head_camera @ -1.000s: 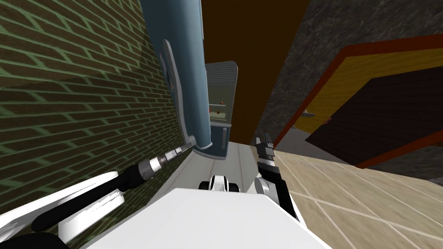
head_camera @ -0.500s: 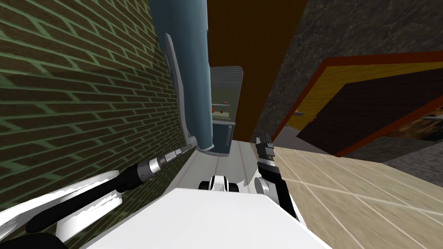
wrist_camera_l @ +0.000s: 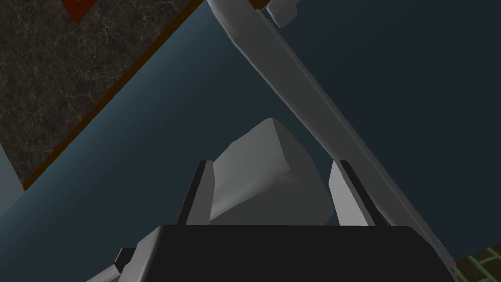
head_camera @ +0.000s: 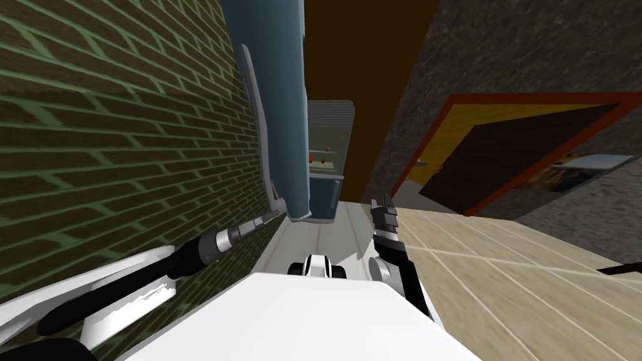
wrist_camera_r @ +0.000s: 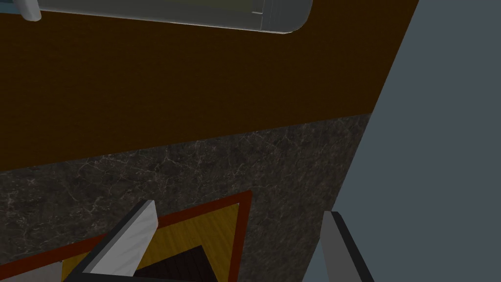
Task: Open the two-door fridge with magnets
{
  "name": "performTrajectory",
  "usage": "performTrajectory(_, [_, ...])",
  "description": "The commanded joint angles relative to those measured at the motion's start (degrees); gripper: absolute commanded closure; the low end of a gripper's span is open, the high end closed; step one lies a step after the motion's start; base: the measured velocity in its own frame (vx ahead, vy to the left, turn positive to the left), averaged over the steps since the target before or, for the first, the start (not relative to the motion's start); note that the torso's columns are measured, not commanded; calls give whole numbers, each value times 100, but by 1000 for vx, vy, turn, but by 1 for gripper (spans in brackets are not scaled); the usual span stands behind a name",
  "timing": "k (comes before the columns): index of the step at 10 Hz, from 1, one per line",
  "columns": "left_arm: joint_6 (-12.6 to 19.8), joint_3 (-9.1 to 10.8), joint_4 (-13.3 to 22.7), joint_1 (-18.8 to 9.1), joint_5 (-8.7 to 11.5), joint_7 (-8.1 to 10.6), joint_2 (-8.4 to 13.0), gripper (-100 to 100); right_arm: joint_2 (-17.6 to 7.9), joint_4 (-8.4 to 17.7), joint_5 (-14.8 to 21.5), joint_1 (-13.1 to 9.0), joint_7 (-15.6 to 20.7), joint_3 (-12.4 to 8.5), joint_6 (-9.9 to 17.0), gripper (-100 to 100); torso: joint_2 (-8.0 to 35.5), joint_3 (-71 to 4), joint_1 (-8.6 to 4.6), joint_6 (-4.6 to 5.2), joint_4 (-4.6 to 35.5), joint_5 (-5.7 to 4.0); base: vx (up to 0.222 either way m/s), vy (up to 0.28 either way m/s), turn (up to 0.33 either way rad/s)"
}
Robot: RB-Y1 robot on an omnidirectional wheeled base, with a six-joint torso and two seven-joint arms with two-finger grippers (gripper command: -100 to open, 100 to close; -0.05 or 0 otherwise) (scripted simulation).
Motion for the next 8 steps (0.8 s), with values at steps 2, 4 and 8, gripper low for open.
performTrajectory(2, [-320,107,270,-8,136,41,206,100,-1,1,0,1,0,-2,0,0,-3,-7,78,-21,21,16,-142,258,-172])
performTrajectory(4, [-444,141,379,-3,188,56,288,100,-1,1,0,1,0,-2,0,0,-22,-23,42,-14,14,1,-165,246,-183])
performTrajectory(8, [-694,209,598,7,292,86,454,100,-1,1,0,1,0,-1,0,0,-47,-38,33,8,8,-2,-150,231,-206])
